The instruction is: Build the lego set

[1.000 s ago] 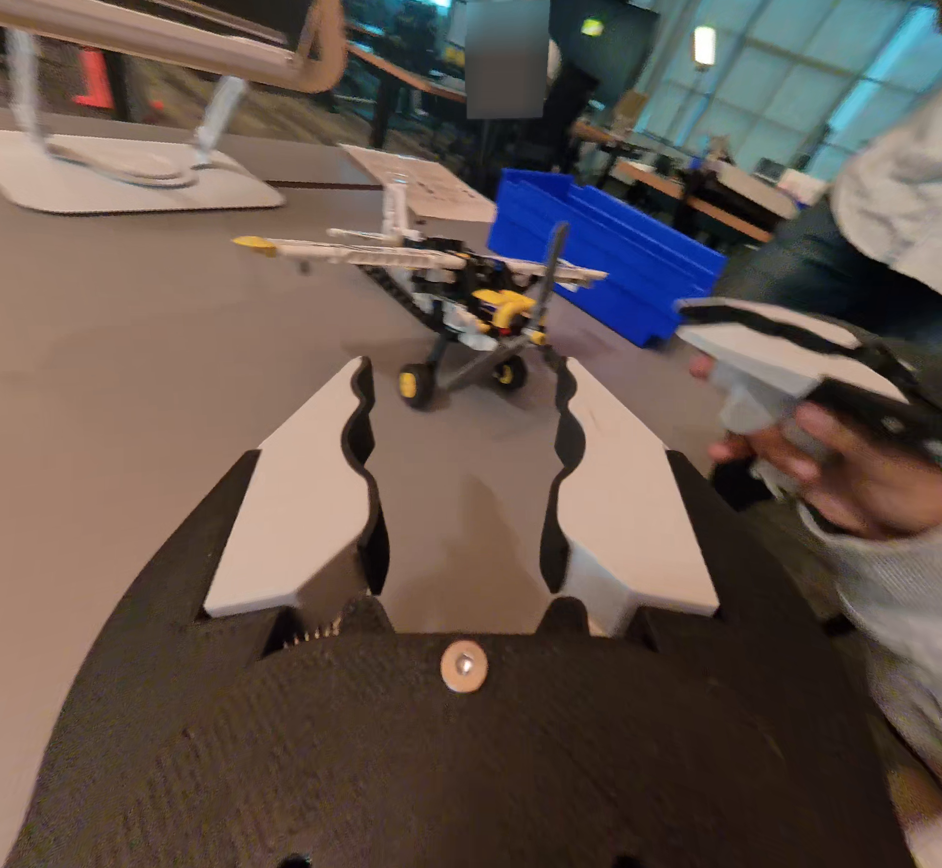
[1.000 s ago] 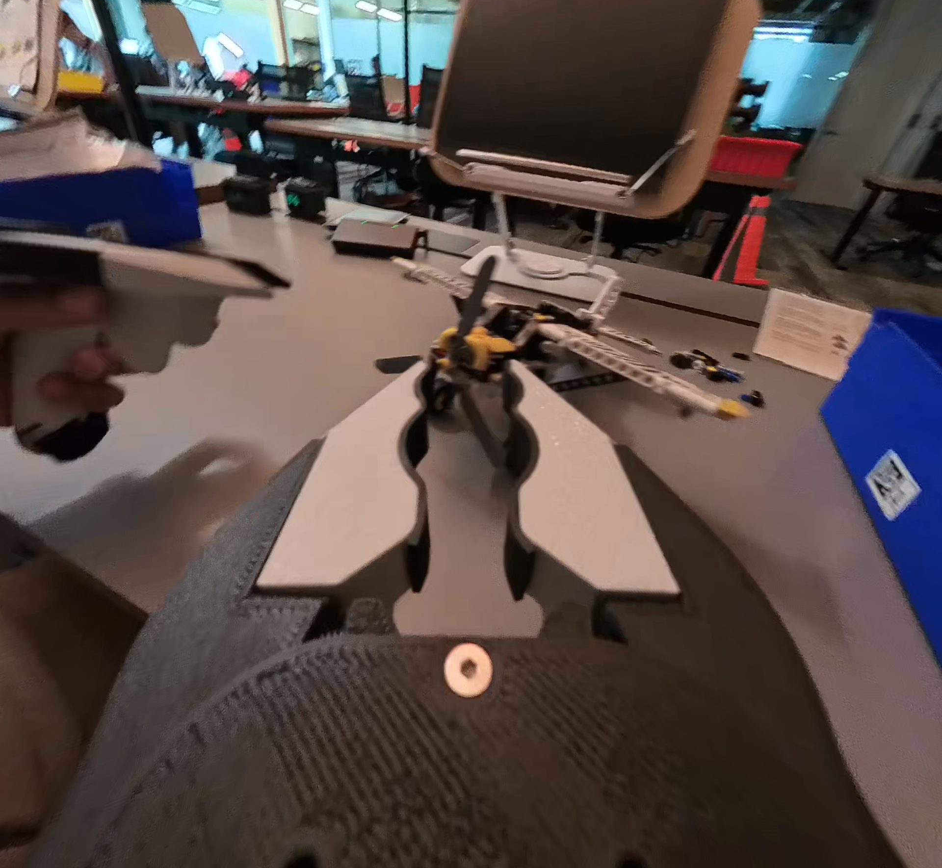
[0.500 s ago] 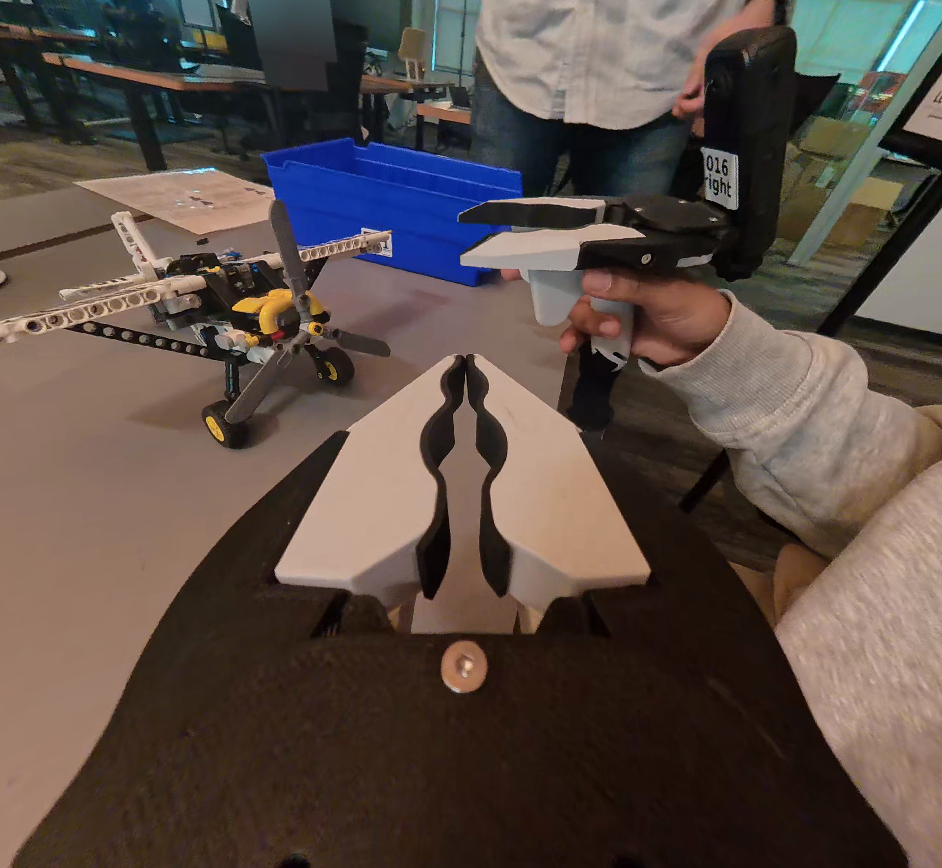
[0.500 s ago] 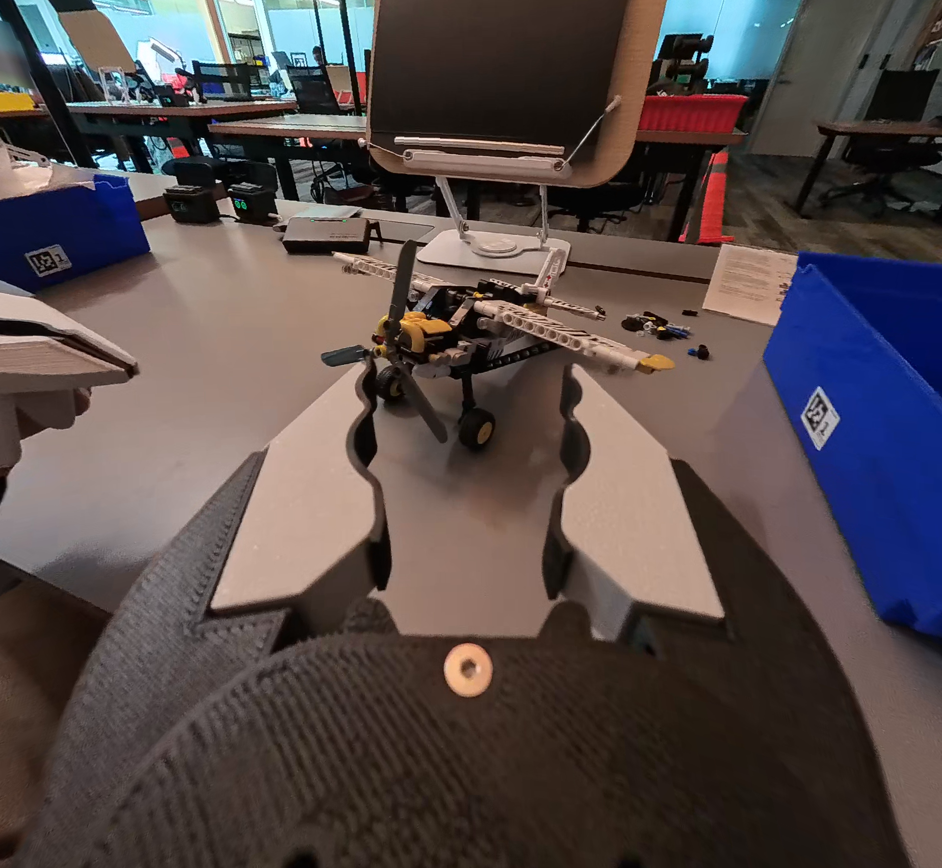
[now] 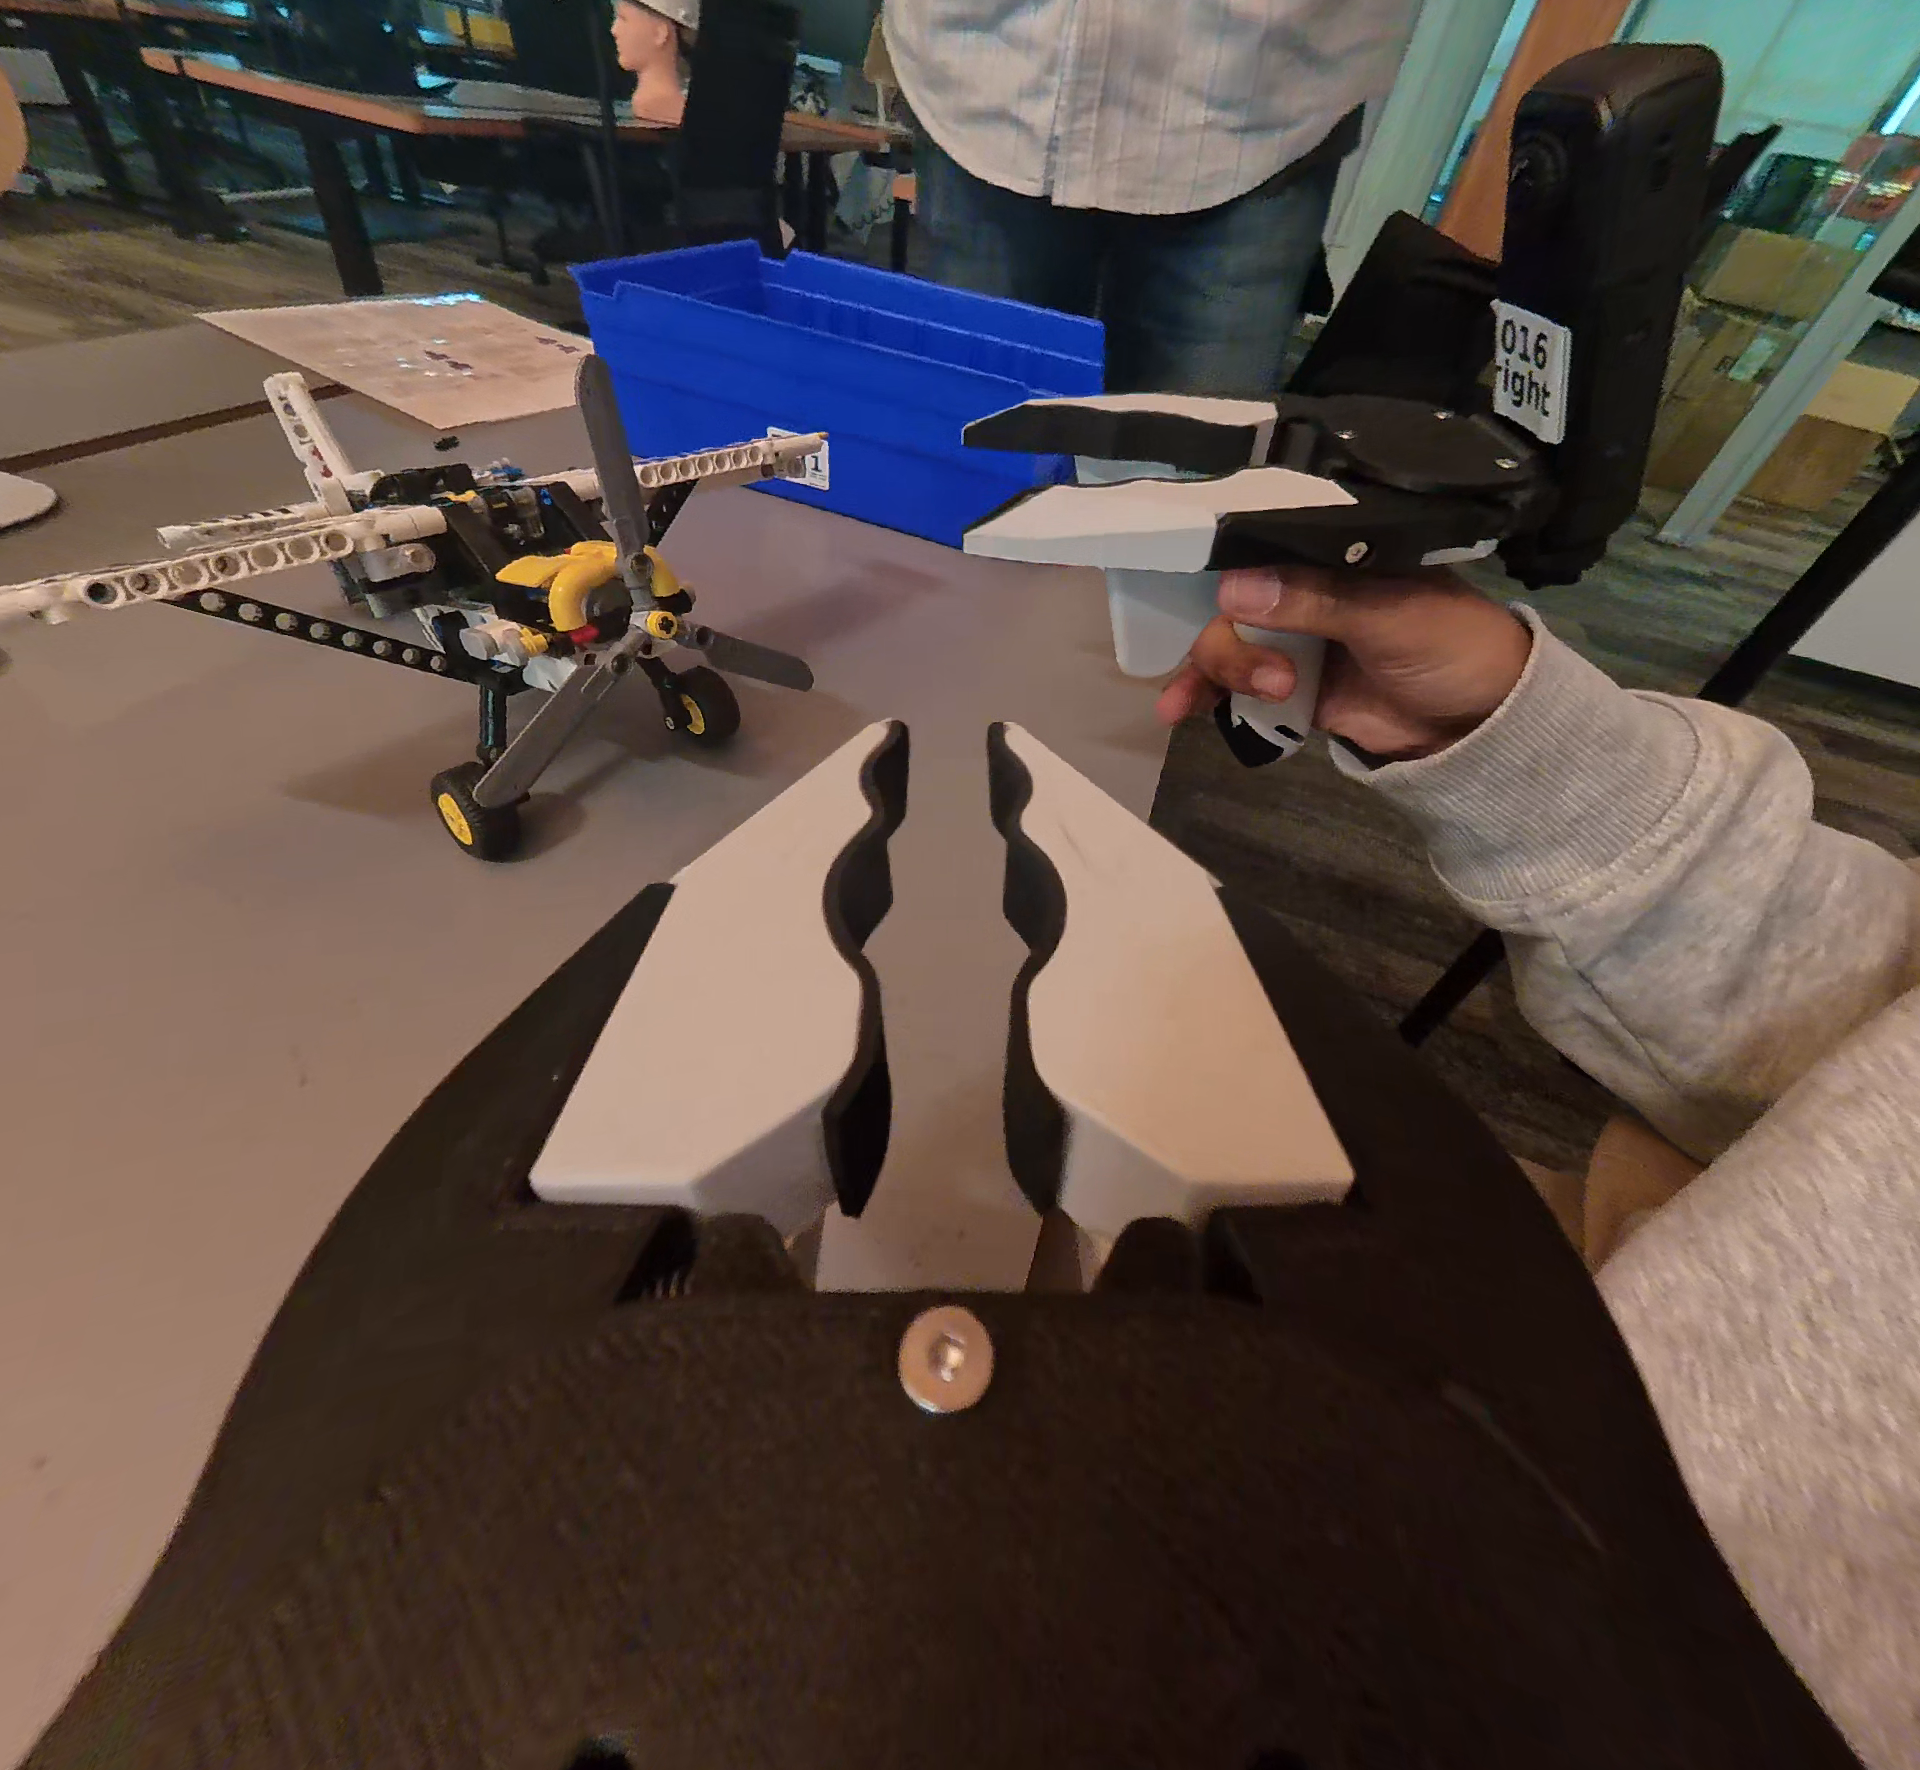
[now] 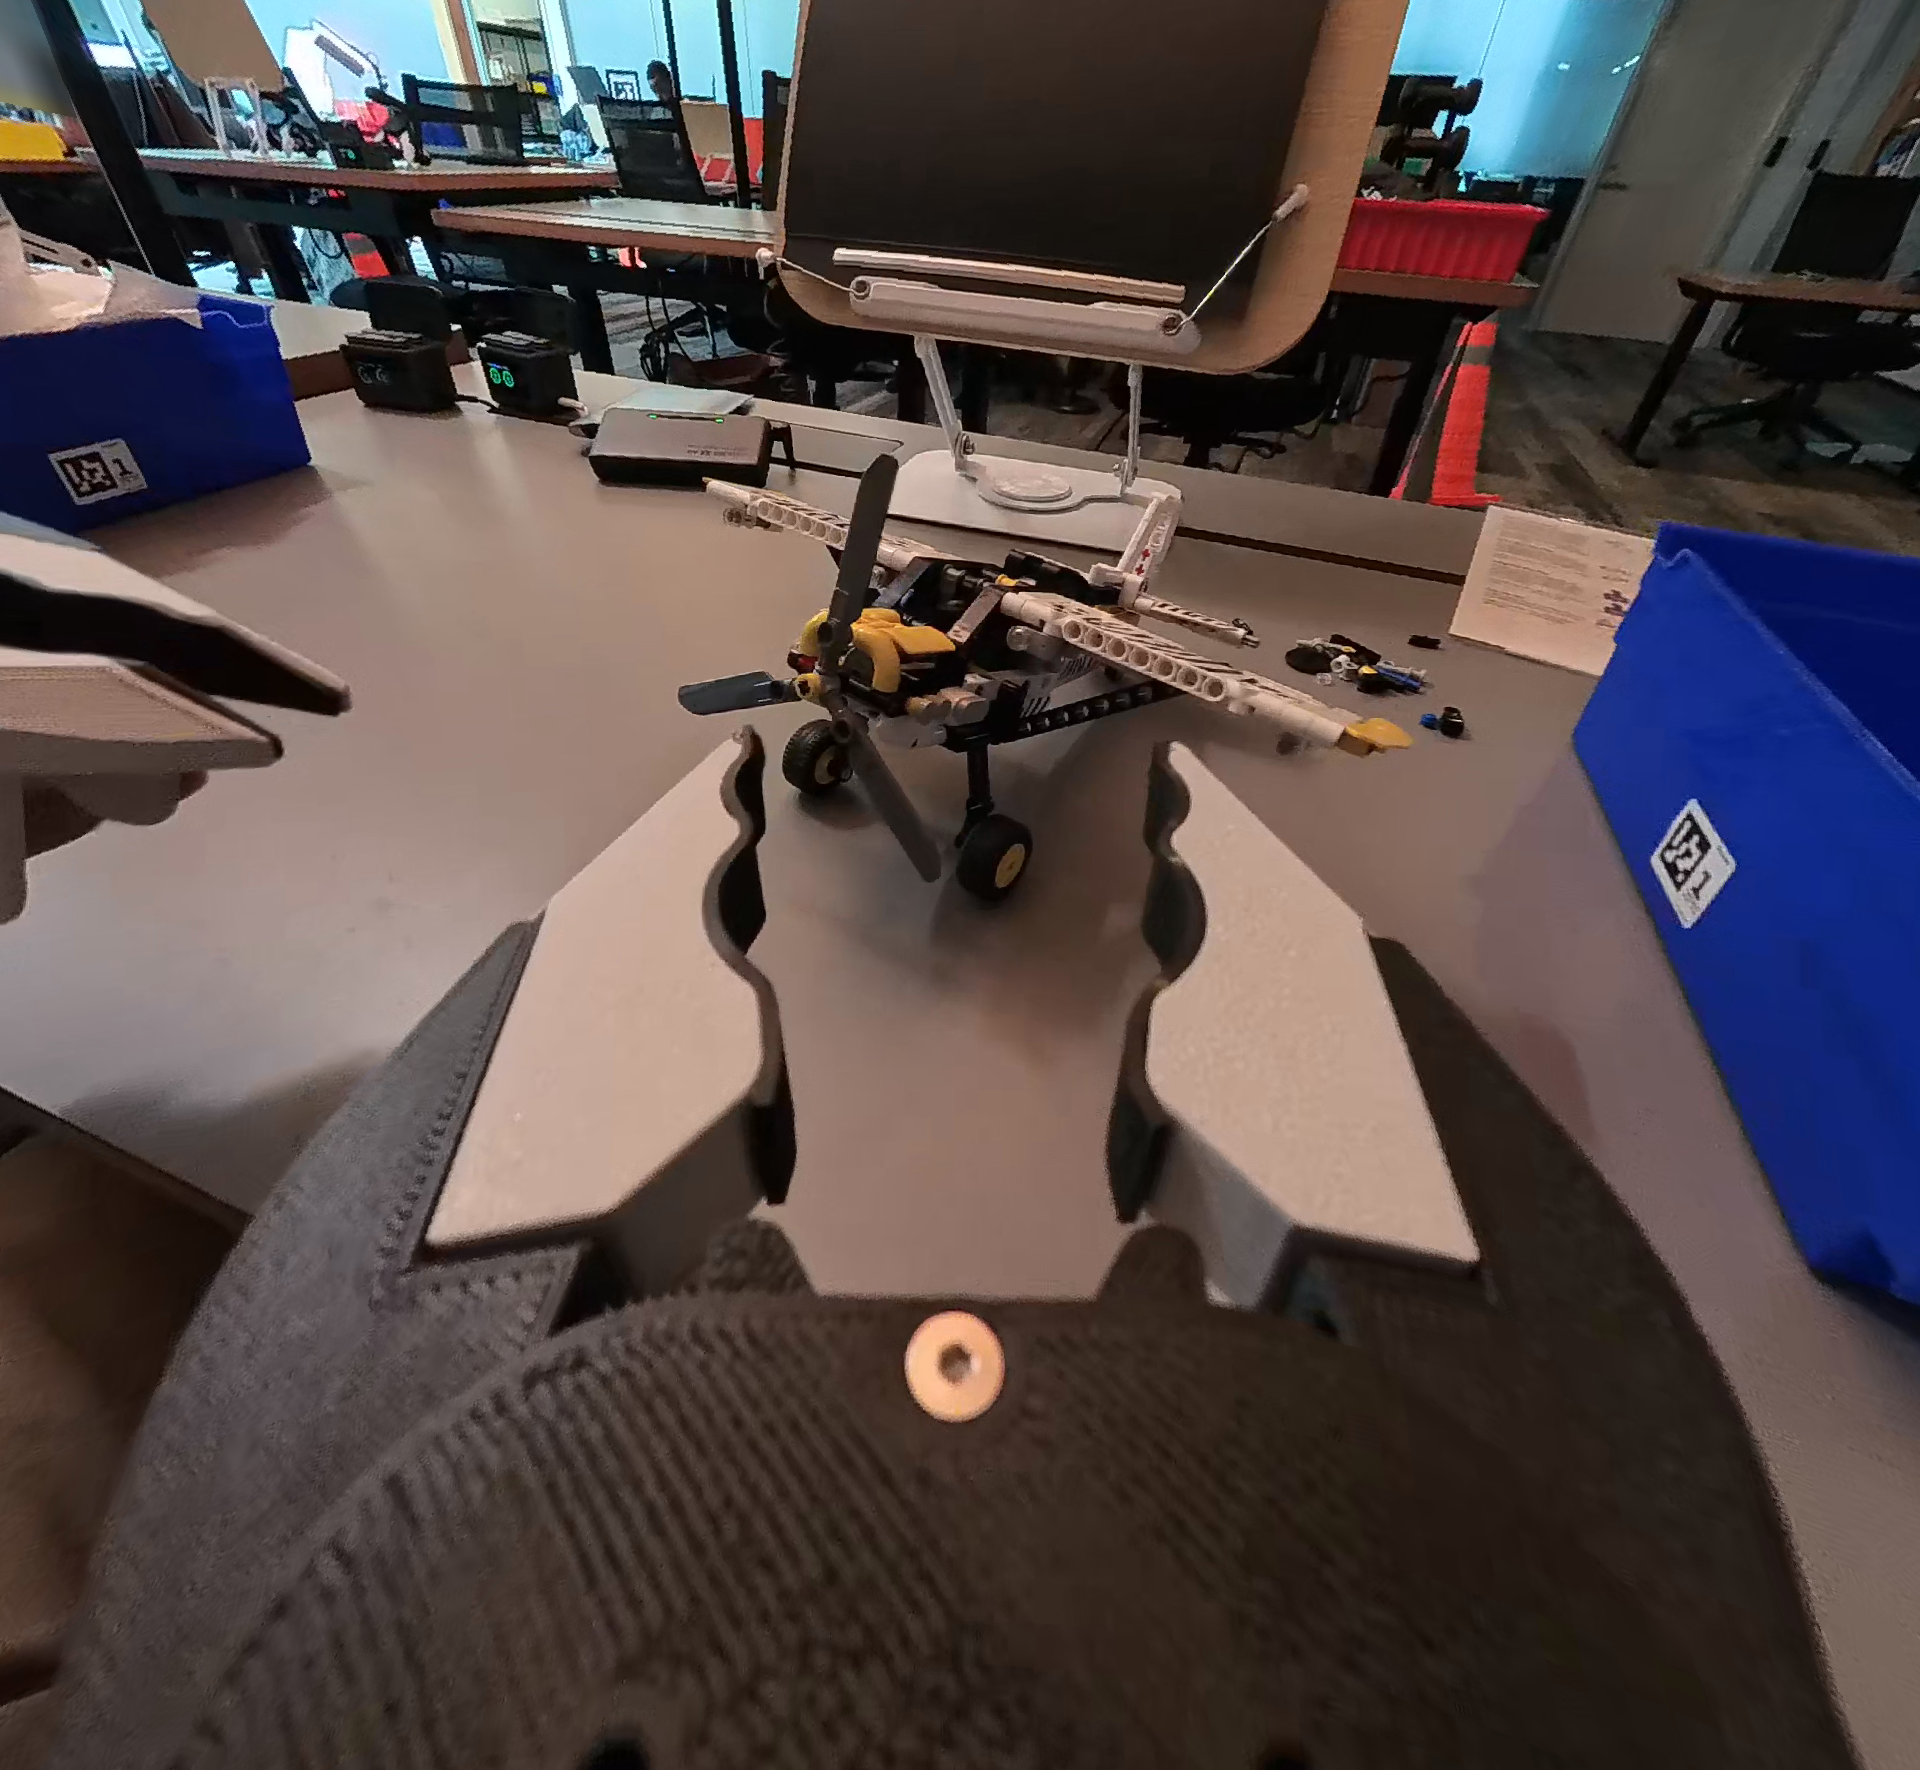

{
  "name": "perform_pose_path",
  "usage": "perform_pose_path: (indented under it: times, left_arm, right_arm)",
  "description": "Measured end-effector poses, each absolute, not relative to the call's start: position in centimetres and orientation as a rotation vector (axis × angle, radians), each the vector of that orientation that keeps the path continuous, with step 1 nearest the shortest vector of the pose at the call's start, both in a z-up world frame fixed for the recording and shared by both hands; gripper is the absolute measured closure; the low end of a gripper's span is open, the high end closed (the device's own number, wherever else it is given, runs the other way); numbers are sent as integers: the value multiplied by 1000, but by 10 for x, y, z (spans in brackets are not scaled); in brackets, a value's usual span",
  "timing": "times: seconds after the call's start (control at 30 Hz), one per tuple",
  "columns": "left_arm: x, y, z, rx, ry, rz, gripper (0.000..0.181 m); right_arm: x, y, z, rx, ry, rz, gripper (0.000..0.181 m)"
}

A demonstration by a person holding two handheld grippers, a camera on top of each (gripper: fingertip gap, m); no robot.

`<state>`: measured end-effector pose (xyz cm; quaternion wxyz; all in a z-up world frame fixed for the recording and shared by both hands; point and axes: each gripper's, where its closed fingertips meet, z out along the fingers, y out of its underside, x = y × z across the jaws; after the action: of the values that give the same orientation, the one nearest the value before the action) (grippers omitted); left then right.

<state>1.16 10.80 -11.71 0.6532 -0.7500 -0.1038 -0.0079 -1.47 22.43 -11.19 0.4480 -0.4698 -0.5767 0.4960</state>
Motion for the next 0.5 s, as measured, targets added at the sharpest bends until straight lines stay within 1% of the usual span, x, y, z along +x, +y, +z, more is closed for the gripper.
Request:
perform_pose_path:
  times: [0.07,0.1,0.17,0.27,0.4,0.5]
  left_arm:
    - [8,108,-118,-1701,-252,3,157]
    - [4,107,-118,-1699,-270,22,145]
    - [-10,104,-118,-1698,-330,95,111]
    - [-32,100,-117,-1717,-370,190,86]
    - [-57,103,-112,-1760,-346,242,60]
    - [-75,111,-113,-1812,-260,322,58]
  right_arm:
    - [-14,225,-111,-1158,-1426,1221,106]
    - [-14,226,-111,-1156,-1425,1216,104]
    - [-15,228,-112,-1149,-1427,1190,92]
    - [-17,231,-113,-1096,-1472,1091,73]
    - [-28,222,-114,-919,-1600,940,63]
    - [-41,215,-122,-790,-1689,814,60]
